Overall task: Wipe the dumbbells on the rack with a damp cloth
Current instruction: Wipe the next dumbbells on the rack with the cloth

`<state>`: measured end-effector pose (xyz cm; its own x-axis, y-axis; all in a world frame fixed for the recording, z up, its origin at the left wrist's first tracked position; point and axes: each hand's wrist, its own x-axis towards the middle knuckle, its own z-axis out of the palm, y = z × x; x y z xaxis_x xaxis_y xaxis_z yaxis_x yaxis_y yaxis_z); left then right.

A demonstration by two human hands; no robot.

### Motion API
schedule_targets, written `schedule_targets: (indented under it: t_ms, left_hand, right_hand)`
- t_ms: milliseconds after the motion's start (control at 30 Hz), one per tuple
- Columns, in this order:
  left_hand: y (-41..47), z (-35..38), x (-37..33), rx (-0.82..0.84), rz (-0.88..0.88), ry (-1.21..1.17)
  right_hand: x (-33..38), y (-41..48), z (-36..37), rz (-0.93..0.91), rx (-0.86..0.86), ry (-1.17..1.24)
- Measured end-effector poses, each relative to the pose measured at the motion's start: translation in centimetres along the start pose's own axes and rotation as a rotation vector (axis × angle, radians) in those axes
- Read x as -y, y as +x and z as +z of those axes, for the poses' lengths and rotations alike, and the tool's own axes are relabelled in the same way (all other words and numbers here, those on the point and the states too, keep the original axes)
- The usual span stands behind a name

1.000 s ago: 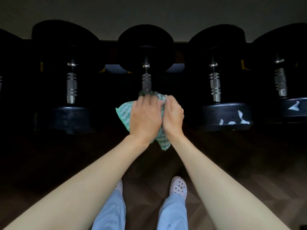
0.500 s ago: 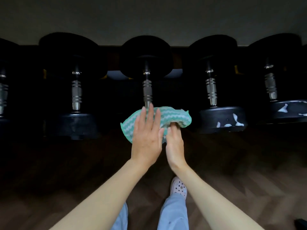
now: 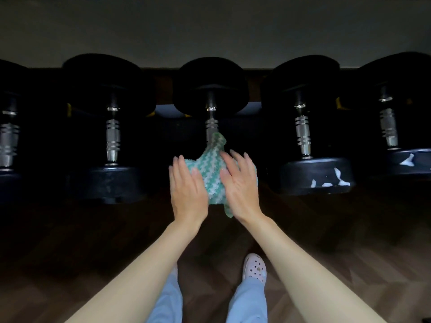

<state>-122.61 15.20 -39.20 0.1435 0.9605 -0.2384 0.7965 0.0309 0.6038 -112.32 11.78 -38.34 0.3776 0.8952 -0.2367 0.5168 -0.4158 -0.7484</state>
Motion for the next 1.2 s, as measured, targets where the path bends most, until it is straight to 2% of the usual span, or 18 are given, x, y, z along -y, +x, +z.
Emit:
schedule_targets:
  t_ms: [100,200,333,433,500,633,733,800,867,967,1067,1200]
  left_hand:
    - [0.8,0.8,1.2,-0.021,0.095,0.212]
    - [0.9,0.6,-0.1,-0.042,0.204,0.306]
    - [0.3,1.2,-4.7,-0.088,0.304,0.520]
    - [-0.1,2.0,-5.6,-0.017,0.408,0.665]
    - [-0.2,2.7,-5.0,-0.017,0.498,0.709]
    - [-1.1,3.5,-3.5,-0.052,0.686,0.738]
    - [-2.0,3.0,-2.1,-0.102,0.800,0.744]
    - [-2.7,2.3,-1.4,-0.085,0.851,0.738]
    - [-3.3,1.3,-0.9,-0.070,0.905,0.648]
    - [-3.5,-1.6,-1.5,-0.030,0.908,0.438]
    - [-1.5,-5.5,-2.3,-0.092,0.861,0.398]
    - [2.7,-8.7,-4.2,-0.210,0.694,0.327]
  right_hand:
    - [-1.0,0.6,-0.1,-0.031,-0.039,0.012]
    - [-1.3,0.9,-0.6,0.016,-0.054,0.124]
    - [-2.7,2.3,-1.4,0.240,0.017,0.273]
    - [-3.7,2.0,-1.6,0.439,0.058,0.658]
    - [-4.4,1.1,-1.5,0.503,0.054,0.741]
    - [-4.8,-1.0,-1.6,0.582,0.026,0.639]
    - [-4.3,-2.8,-2.2,0.529,-0.040,0.434]
    - [-3.2,-4.2,-2.8,0.499,-0.061,0.409]
    - [-1.4,-5.5,-3.0,0.469,-0.012,0.433]
    - [1.7,-6.1,-3.2,0.424,0.022,0.488]
    - [3.4,-4.4,-4.9,0.390,-0.021,0.541]
    - [5.7,0.3,-8.8,0.289,-0.092,0.206]
